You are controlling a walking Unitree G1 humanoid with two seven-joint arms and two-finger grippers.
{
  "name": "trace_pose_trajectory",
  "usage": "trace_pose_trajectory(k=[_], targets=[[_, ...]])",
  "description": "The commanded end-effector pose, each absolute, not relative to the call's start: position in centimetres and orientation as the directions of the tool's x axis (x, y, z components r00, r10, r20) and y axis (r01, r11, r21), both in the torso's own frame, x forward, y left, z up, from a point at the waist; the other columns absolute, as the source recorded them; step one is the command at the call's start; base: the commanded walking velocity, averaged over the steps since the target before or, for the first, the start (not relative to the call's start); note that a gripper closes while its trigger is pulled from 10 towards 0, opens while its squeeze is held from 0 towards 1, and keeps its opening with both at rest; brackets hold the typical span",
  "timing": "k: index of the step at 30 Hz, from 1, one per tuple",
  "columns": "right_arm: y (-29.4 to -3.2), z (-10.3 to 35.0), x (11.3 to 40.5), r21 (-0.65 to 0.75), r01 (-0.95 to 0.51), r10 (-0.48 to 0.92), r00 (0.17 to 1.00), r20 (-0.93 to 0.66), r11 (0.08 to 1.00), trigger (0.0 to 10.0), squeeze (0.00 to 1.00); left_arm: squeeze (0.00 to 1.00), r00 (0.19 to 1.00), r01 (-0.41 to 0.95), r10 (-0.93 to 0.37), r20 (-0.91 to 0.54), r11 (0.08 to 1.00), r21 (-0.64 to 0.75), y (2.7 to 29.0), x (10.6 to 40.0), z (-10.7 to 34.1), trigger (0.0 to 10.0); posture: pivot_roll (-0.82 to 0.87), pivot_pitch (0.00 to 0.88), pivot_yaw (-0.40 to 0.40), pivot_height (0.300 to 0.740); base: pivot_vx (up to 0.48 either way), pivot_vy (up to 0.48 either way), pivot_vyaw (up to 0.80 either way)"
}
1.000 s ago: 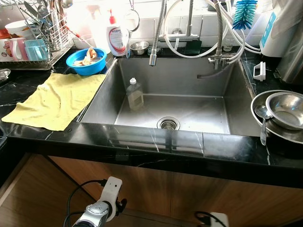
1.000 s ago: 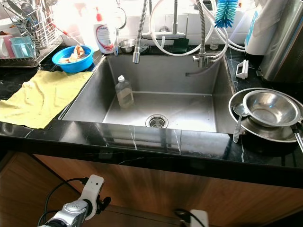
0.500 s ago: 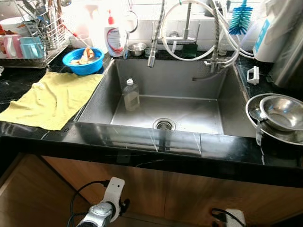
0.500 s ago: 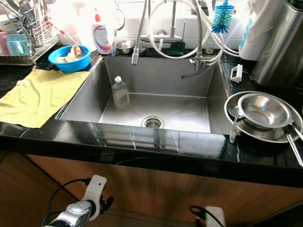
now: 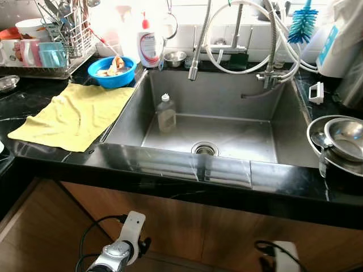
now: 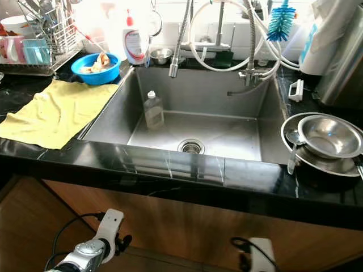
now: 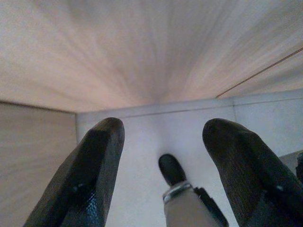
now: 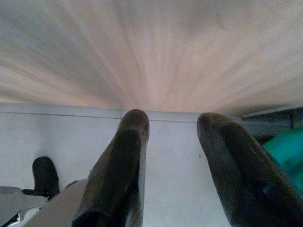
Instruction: Kitchen organization
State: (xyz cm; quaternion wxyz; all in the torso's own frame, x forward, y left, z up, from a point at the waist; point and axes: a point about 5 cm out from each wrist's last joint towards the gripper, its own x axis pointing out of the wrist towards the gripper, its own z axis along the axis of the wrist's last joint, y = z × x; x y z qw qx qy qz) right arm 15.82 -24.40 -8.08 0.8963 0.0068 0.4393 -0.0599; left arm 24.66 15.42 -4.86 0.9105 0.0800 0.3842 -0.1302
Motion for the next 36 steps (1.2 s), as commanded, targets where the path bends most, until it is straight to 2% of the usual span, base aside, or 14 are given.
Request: trace_pose_trajectory(k=[1, 4, 13, 28, 32, 36], targets=[[-23.7, -8.3, 15.7, -0.014, 0.118, -0.084, 0.614, -0.785, 0.993, 10.0, 0.00, 0.00, 0.670, 0.313, -0.172, -0.722, 0.947, 0.065, 16.0, 24.5, -4.9, 10.0, -0.13, 0.000, 0.047, 0.740, 0.000, 0.000, 0.00], [-23.2, -8.8, 14.0, -0.010, 0.119, -0.083, 0.628, -0.774, 0.993, 10.0, 0.00, 0.00, 0.696, 0.323, -0.175, -0.696, 0.942, 0.086, 17.4, 24.8, -4.5, 10.0, -0.14, 0.000, 0.055, 0.740, 0.000, 0.000, 0.00], [-22.8, -9.2, 12.5, 0.012, 0.152, -0.090, 0.648, -0.757, 0.988, 10.0, 0.00, 0.00, 0.721, 0.319, -0.168, -0.672, 0.942, 0.107, 18.8, 24.6, -4.2, 10.0, -0.14, 0.000, 0.055, 0.740, 0.000, 0.000, 0.00], [-23.6, -7.8, 13.6, -0.017, 0.150, -0.127, 0.767, -0.629, 0.989, 10.0, 0.00, 0.00, 0.791, 0.265, -0.169, -0.588, 0.961, 0.080, 20.8, 25.1, -3.0, 10.0, -0.15, 0.000, 0.060, 0.740, 0.000, 0.000, 0.00], [-23.0, -7.5, 13.5, -0.036, 0.104, -0.105, 0.800, -0.591, 0.994, 10.0, 0.00, 0.00, 0.809, 0.228, -0.153, -0.567, 0.972, 0.063, 21.8, 24.6, -2.9, 10.0, -0.15, 0.000, 0.063, 0.740, 0.000, 0.000, 0.00], [-22.9, -6.8, 13.1, -0.046, 0.133, -0.137, 0.842, -0.523, 0.990, 10.0, 0.00, 0.00, 0.837, 0.210, -0.144, -0.528, 0.975, 0.067, 22.7, 23.8, -2.6, 10.0, -0.14, 0.000, 0.063, 0.740, 0.000, 0.000, 0.00]])
